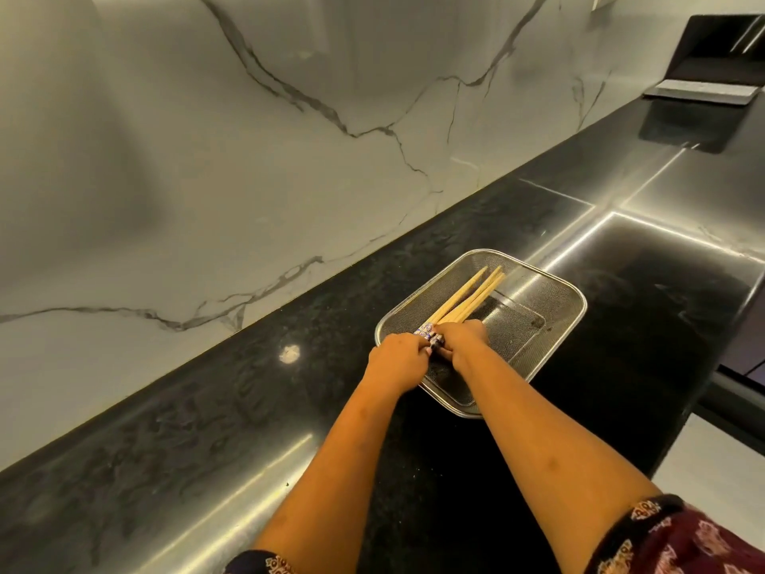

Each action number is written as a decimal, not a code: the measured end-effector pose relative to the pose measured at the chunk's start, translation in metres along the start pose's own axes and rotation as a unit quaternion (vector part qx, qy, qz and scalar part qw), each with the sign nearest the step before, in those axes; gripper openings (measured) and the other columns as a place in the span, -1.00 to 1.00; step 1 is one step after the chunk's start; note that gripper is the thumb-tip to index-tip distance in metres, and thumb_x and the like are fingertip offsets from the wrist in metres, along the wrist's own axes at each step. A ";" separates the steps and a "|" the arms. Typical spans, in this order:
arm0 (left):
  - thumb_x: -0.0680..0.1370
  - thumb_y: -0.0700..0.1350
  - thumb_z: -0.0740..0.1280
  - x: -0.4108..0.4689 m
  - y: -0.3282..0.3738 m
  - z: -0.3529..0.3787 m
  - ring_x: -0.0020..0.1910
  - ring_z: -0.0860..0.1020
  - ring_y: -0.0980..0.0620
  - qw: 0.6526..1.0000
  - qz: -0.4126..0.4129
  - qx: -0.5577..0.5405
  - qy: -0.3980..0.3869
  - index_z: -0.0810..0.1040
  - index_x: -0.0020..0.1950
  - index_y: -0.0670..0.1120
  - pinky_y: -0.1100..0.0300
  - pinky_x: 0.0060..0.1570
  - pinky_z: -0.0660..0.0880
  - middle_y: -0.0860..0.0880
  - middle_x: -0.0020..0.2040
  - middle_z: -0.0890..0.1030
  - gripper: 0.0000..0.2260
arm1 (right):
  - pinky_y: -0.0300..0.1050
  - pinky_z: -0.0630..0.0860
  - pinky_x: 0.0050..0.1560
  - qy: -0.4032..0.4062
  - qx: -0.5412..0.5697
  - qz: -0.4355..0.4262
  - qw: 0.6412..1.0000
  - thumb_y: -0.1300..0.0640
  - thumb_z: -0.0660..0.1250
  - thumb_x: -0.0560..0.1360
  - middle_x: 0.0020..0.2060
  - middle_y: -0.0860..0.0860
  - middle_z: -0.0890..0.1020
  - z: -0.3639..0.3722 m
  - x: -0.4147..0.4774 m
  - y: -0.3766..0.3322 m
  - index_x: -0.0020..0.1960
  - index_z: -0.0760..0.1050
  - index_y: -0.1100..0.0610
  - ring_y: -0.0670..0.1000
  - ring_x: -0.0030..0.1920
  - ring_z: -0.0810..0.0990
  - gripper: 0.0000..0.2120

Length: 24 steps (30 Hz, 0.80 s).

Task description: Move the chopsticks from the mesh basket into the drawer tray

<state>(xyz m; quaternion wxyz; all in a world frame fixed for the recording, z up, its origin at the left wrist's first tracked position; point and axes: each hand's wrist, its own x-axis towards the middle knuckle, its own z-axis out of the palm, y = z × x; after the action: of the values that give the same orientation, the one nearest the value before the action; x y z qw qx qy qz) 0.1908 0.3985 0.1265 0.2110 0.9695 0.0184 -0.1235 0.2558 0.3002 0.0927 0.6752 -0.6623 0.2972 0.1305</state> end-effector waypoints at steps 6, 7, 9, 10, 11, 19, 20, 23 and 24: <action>0.60 -0.05 0.12 0.001 0.001 -0.001 0.22 0.49 -0.06 0.997 -0.026 -0.067 0.040 0.52 0.25 0.05 -0.18 0.34 0.29 -0.04 0.24 0.57 -0.71 | 0.01 0.62 -0.13 -0.053 0.007 0.033 0.998 0.37 0.32 0.49 0.09 0.25 0.54 -0.008 -0.003 -0.006 0.20 0.42 0.34 0.19 0.07 0.57 -0.71; 0.60 -0.05 0.12 0.001 0.002 0.000 0.23 0.49 -0.06 0.995 -0.032 -0.079 0.048 0.51 0.25 0.05 -0.20 0.38 0.24 -0.03 0.24 0.57 -0.71 | 0.01 0.62 -0.15 -0.059 0.006 0.036 0.998 0.37 0.31 0.50 0.13 0.27 0.55 -0.009 -0.005 -0.006 0.22 0.42 0.34 0.20 0.11 0.57 -0.70; 0.60 -0.03 0.13 0.000 0.002 0.001 0.24 0.48 -0.04 0.993 -0.041 -0.097 0.056 0.51 0.24 0.06 -0.23 0.43 0.13 -0.03 0.21 0.58 -0.73 | -0.02 0.59 -0.25 -0.070 0.017 0.041 0.997 0.39 0.29 0.51 0.12 0.27 0.56 -0.012 -0.007 -0.006 0.23 0.42 0.36 0.19 0.08 0.58 -0.70; 0.60 -0.02 0.13 -0.001 0.003 0.001 0.24 0.48 -0.04 0.992 -0.043 -0.104 0.057 0.52 0.23 0.06 -0.24 0.44 0.08 -0.02 0.20 0.58 -0.73 | -0.03 0.58 -0.27 -0.074 0.026 0.044 0.996 0.40 0.27 0.51 0.05 0.26 0.57 -0.014 -0.007 -0.005 0.22 0.42 0.37 0.18 0.03 0.59 -0.72; 0.60 -0.02 0.13 -0.002 0.003 0.001 0.24 0.47 -0.04 0.991 -0.044 -0.113 0.059 0.52 0.22 0.06 -0.24 0.45 0.05 -0.02 0.20 0.58 -0.74 | -0.02 0.59 -0.27 -0.078 0.031 0.047 0.995 0.41 0.25 0.52 -0.04 0.23 0.58 -0.016 -0.008 -0.005 0.19 0.42 0.36 0.16 -0.05 0.60 -0.76; 0.59 -0.08 0.17 -0.010 0.007 -0.009 0.19 0.52 -0.08 0.973 -0.047 -0.201 0.107 0.57 0.17 0.03 -0.20 0.35 0.28 -0.05 0.16 0.61 -0.76 | 0.07 0.60 0.01 -0.139 0.113 0.049 0.983 0.44 0.18 0.55 -0.27 0.19 0.57 -0.031 -0.033 -0.022 -0.18 0.38 0.32 0.09 -0.27 0.59 -0.85; 0.59 -0.08 0.18 -0.011 0.007 -0.011 0.19 0.52 -0.06 0.968 -0.046 -0.218 0.119 0.58 0.17 0.01 -0.16 0.35 0.30 -0.06 0.16 0.61 -0.76 | 0.01 0.65 -0.10 -0.167 0.117 0.045 0.978 0.42 0.19 0.55 -0.28 0.18 0.61 -0.035 -0.040 -0.025 -0.17 0.41 0.31 0.08 -0.29 0.62 -0.87; 0.60 -0.08 0.19 -0.016 0.012 -0.018 0.00 0.54 0.08 0.929 -0.049 -0.322 0.175 0.56 0.19 -0.07 0.14 0.13 0.44 -0.09 0.16 0.61 -0.76 | -0.10 0.65 -0.41 -0.265 0.099 0.031 0.959 0.39 0.22 0.55 -0.40 0.12 0.70 -0.046 -0.059 -0.035 -0.08 0.47 0.30 0.01 -0.40 0.69 -0.92; 0.60 -0.07 0.19 -0.019 0.014 -0.022 -0.04 0.54 0.10 0.907 -0.058 -0.375 0.183 0.56 0.19 -0.09 0.17 0.06 0.45 -0.10 0.15 0.61 -0.75 | -0.11 0.65 -0.40 -0.295 0.078 0.025 0.952 0.38 0.22 0.55 -0.38 0.11 0.70 -0.050 -0.063 -0.037 -0.04 0.49 0.29 0.00 -0.39 0.70 -0.92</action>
<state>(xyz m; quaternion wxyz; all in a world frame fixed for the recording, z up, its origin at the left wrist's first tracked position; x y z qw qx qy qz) 0.1791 0.3949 0.1559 0.5443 0.8217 0.1582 0.0602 0.2158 0.2624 0.1623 0.7790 -0.5318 0.1106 0.3132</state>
